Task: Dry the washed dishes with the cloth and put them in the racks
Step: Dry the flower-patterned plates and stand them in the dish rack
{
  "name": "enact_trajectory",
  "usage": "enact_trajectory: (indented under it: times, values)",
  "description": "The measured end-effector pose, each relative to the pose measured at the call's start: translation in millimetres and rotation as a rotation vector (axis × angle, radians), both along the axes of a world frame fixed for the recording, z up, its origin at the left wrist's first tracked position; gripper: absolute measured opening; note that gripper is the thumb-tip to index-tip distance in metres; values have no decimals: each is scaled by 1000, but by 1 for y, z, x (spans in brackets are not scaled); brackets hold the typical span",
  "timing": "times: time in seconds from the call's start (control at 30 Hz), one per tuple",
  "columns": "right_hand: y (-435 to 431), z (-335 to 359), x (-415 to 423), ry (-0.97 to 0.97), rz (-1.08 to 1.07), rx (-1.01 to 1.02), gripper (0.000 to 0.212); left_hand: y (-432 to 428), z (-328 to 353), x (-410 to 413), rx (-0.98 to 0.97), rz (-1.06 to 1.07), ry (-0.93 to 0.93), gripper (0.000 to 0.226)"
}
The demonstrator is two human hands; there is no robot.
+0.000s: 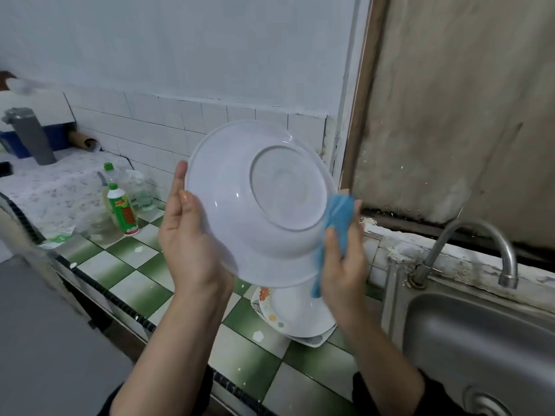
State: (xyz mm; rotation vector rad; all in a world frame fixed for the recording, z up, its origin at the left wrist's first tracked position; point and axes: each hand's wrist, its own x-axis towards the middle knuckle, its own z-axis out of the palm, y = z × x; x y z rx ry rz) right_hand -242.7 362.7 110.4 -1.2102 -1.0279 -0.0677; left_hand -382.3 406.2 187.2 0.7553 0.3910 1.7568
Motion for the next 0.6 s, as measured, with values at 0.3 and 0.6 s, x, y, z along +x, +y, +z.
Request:
enact_trajectory:
  times: [0.3, 0.6]
  values:
    - [13, 79, 58, 133, 268, -171, 70, -20, -11, -2, 441, -108, 480, 37]
    - [19, 44, 31, 562, 88, -106, 25, -18, -27, 2, 392, -55, 499, 34]
